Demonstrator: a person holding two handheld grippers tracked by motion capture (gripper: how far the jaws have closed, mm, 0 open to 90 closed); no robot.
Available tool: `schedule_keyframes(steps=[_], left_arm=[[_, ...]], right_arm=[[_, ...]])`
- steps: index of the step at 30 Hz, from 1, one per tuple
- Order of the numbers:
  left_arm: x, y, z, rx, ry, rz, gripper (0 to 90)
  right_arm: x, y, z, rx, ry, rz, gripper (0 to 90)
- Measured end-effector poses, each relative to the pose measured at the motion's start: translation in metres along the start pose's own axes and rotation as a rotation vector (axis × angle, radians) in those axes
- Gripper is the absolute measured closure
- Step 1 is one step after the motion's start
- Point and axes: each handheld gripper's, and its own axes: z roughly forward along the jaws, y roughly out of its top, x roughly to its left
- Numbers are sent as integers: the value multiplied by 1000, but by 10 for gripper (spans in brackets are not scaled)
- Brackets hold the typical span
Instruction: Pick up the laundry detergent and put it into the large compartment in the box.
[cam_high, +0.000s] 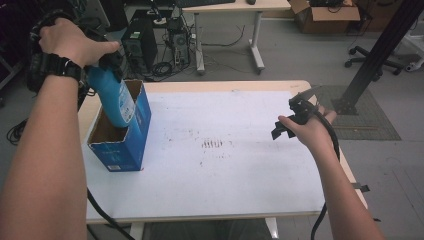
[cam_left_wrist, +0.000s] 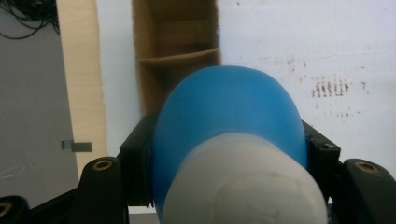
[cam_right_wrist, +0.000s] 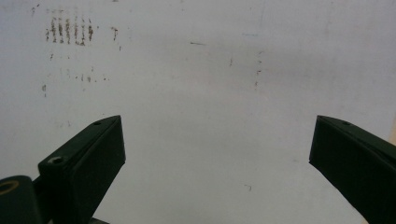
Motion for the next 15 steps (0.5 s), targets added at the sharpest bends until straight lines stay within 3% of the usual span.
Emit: schedule_keyframes(steps=[9, 15], left_arm=[[21, -3, 1, -9, 7, -40, 373], [27, -3, 2, -6, 15, -41, 373]], right_arm=[[0, 1, 2, 7, -4, 2, 35], [0, 2, 4, 11, -4, -2, 35]])
